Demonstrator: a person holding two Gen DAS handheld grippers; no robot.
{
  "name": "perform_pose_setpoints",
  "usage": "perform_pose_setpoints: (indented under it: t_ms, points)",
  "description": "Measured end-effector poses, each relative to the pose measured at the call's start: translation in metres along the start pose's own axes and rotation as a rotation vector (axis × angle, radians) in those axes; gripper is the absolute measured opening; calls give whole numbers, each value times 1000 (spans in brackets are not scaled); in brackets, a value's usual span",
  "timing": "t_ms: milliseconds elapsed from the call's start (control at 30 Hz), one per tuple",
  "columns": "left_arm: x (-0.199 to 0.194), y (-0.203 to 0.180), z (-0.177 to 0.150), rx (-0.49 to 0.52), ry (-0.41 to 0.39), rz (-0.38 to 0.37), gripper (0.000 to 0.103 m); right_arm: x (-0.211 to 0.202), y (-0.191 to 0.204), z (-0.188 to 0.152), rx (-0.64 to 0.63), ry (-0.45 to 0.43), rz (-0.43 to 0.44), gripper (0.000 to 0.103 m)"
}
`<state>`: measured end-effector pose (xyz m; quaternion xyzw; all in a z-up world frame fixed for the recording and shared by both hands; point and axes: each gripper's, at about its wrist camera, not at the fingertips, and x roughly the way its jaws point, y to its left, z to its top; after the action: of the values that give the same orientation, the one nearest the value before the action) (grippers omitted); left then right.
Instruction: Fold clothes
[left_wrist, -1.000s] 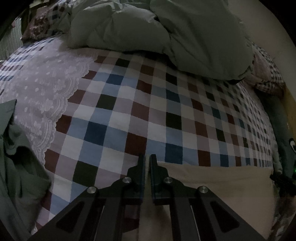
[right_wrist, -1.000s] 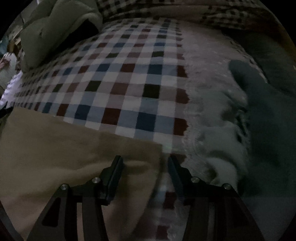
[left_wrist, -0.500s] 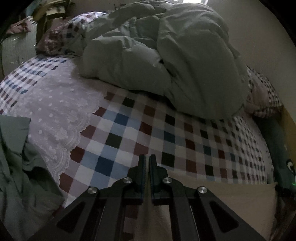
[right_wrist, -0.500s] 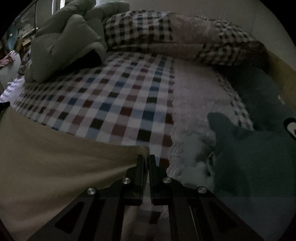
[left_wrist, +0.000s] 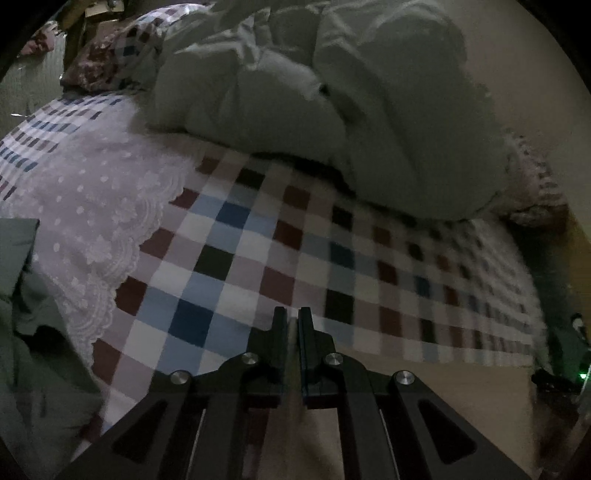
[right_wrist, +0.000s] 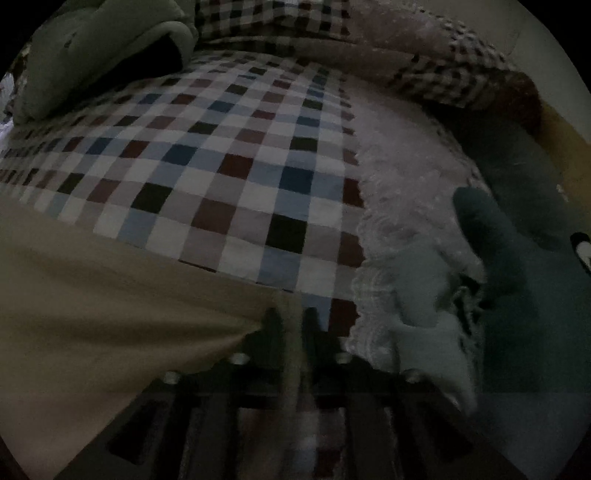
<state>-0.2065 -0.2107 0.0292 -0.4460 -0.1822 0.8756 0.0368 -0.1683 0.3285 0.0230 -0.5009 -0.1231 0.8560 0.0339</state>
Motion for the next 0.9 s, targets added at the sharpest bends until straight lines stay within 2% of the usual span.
perform_pose_setpoints:
  t_ms: [33,100,200,233,333,400,567,700,900]
  points:
    - [-13,4,-3,-5,-12,-12,19,-11,-2,-2,5,-20,0,39]
    - [-40,13,-8,-15,-41,-34,45,-39,-8,-11,24,-66,12,45]
    - [-82,25,-22,-21,-86,-57,58,-90,-25,-41,95,-117,75,49]
    - [-101,29,-32,-27,-104,-64,59,-106,-30,-55,122,-123,105,52]
    - [-140,36,-61,-50,-123,-88,60,-143,-44,-103,185,-116,187,53]
    - [-162,38,-85,-72,-127,-109,63,-163,-47,-141,203,-103,192,53]
    - [-210,35,-150,-115,-150,-142,69,-185,-42,-215,246,-44,271,53]
    - [-238,32,-195,-155,-182,-156,72,-181,-38,-245,300,-9,346,53]
    - [-236,38,-240,-206,-122,-157,73,-178,-41,-259,377,5,437,53]
